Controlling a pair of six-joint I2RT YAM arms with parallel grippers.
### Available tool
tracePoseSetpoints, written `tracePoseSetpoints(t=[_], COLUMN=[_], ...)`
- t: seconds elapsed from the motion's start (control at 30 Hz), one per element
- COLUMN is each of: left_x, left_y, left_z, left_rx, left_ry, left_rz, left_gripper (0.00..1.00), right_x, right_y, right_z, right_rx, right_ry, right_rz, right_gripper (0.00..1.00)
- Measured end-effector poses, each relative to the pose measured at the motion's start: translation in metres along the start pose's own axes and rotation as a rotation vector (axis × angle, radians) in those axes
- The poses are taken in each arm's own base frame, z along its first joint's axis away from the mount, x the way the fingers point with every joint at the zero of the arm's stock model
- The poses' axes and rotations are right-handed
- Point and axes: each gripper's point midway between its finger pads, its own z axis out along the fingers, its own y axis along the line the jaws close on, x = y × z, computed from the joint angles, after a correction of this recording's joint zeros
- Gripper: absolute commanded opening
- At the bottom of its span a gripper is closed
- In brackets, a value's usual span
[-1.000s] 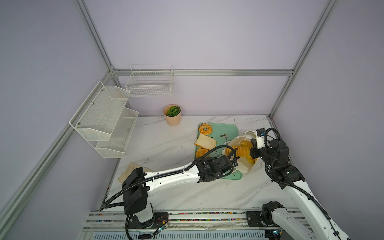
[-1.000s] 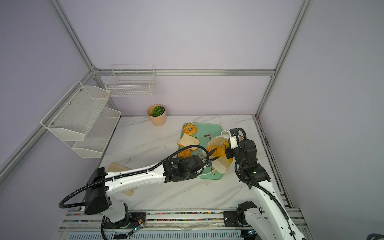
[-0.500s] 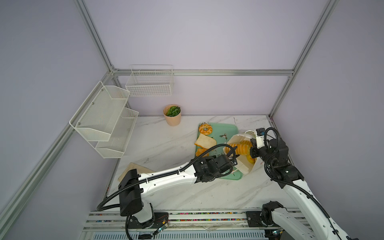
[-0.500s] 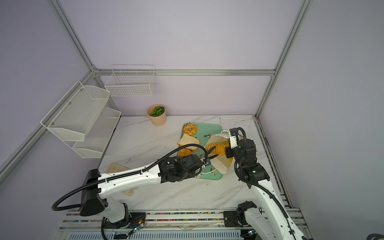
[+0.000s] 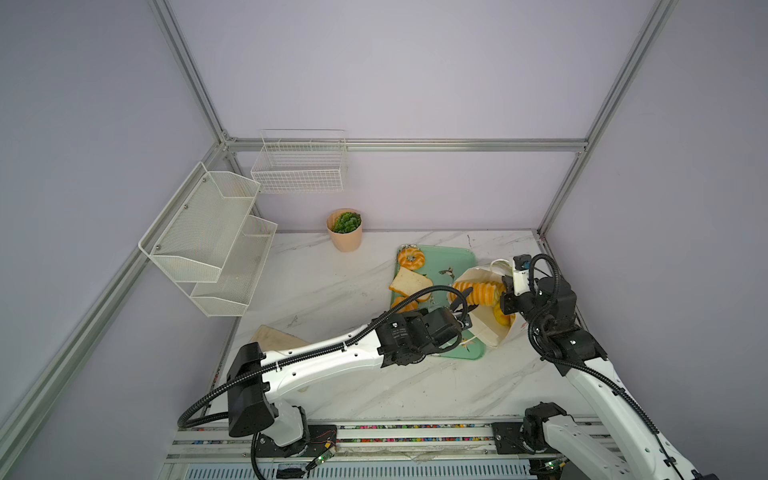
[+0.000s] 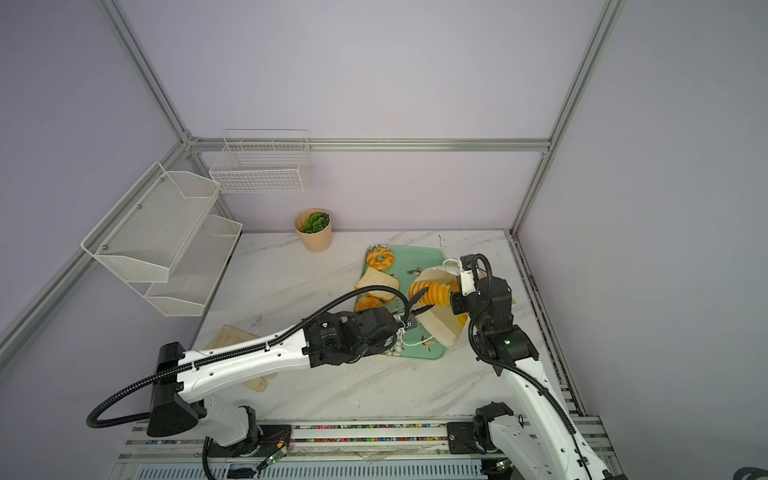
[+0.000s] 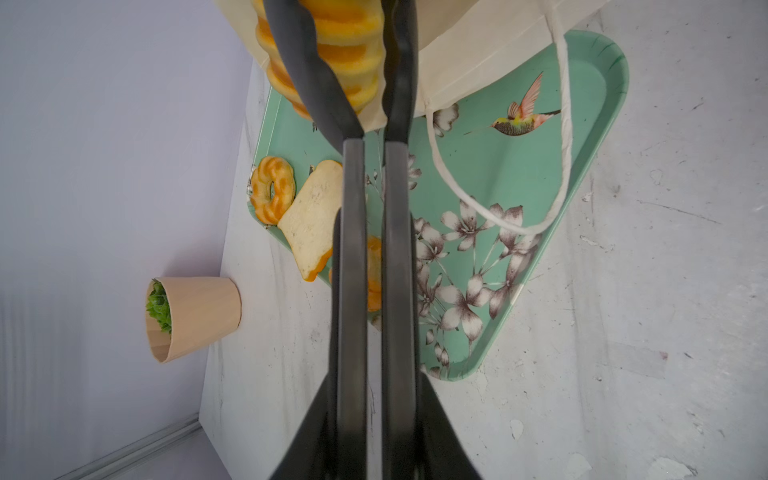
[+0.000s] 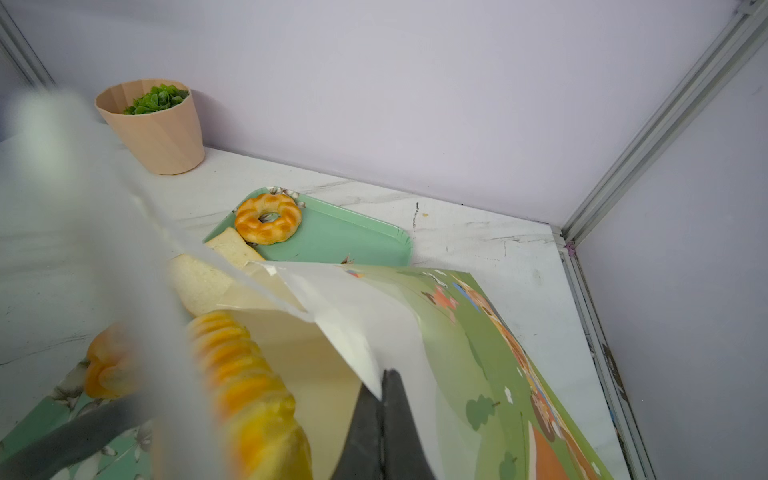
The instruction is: Take the fake bread out of the paper bag
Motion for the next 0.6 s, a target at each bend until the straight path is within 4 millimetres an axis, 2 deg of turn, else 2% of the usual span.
tracePoseSetpoints(t=[0.23, 0.6], left_x=[0.004, 0.014], left_y=[0.004, 0.017], left_z=[-0.009, -0.035], left_rx=[-0.009, -0.017], left_ry=[0.000, -0.020], left_rz=[0.005, -0.062], left_gripper=[0.00, 0.00], right_x=[0.002, 0.002], right_y=[0.000, -0.002], right_z=[0.002, 0.005], right_rx=[0.003, 0.016], right_ry=[0.008, 0.008], right_rz=[0.000, 0.003], right_gripper=[0.00, 0.00])
